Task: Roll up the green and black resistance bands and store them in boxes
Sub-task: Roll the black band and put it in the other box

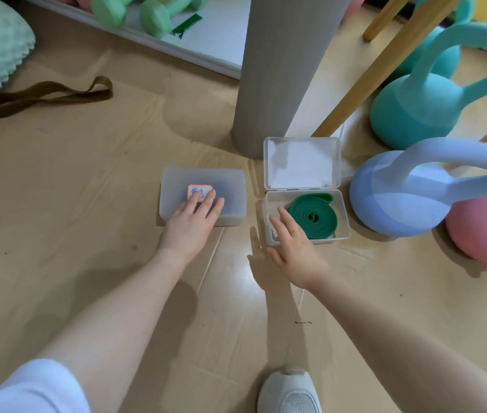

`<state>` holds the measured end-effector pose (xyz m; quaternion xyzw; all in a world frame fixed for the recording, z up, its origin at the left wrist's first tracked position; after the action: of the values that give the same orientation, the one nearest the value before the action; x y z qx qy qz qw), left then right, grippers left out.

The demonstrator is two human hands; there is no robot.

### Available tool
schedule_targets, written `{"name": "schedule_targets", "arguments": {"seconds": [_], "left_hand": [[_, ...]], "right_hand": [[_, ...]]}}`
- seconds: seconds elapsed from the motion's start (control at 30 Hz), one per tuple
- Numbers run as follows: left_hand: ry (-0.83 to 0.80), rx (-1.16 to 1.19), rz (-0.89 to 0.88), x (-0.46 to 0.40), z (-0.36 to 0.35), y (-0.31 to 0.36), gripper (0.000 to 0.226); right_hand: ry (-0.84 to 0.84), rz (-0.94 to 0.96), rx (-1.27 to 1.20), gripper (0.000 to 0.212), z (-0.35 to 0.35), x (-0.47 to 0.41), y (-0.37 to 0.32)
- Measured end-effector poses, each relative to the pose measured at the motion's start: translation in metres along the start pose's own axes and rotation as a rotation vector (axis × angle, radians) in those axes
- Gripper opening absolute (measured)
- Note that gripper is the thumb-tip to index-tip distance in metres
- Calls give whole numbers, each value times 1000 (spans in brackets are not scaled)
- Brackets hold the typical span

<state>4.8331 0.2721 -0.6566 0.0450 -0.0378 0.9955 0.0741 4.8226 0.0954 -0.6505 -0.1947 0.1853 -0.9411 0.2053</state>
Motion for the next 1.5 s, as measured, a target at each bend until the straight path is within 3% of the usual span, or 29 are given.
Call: {"name": "schedule_targets", "arguments": {"seconds": [0.1, 0.23, 0.37, 0.43, 0.5, 0.63, 0.77, 0.87, 0.97, 1.1, 1.23, 1.33, 1.43, 1.5], "left_hand": [[-8, -17, -38, -5, -5, 2, 72], [89, -24, 2, -10, -6, 8, 54], [18, 20, 85, -9, -10, 12, 47], [-98, 74, 157, -15, -5, 14, 62], [-173, 213, 195, -24, 5, 20, 71], [-112, 721, 211, -60, 37, 55, 61], [-292, 1213, 469, -99, 20, 76, 50], [-349, 1337, 645, -115, -2, 74, 58], [-379, 1415, 733, -121, -18, 73, 58], [-292, 1625, 682, -126, -12, 77, 36], [-75, 1556, 610, -120, 6, 60, 23], [-64, 1454, 510, -113, 20, 51, 28], [-128, 1413, 333, -104, 35, 52, 47], [-121, 1274, 167, -92, 52, 57, 54]], "right_hand": [[17, -15, -31, 62, 2, -13, -2], [57, -48, -108, 60, 4, -32, -1], [102, -47, -101, 58, 16, -45, 7], [154, -88, -84, 57, 29, -51, 22], [207, -166, -53, 55, 43, -58, 43], [285, -293, -155, 57, 63, -69, 79], [355, -478, -427, 65, 72, -70, 117], [366, -513, -516, 67, 70, -73, 131], [367, -530, -450, 68, 67, -76, 140], [406, -550, -768, 68, 62, -75, 149], [465, -521, -1098, 59, 73, -61, 144], [446, -458, -1392, 28, 71, -43, 128], [550, -475, -1523, 39, 66, -23, 128], [590, -493, -1451, 39, 66, -10, 126]]}}
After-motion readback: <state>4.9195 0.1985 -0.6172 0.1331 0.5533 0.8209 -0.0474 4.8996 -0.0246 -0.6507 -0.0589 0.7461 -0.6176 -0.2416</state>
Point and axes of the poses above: each hand's wrist, its own x-axis away from the middle knuckle, its own z-axis out of the back of the hand, y = z × x, the point moved 8 cm from there along -x, towards the middle knuckle, and after that the axes turned 3 degrees about z, right-handed, at the moved point
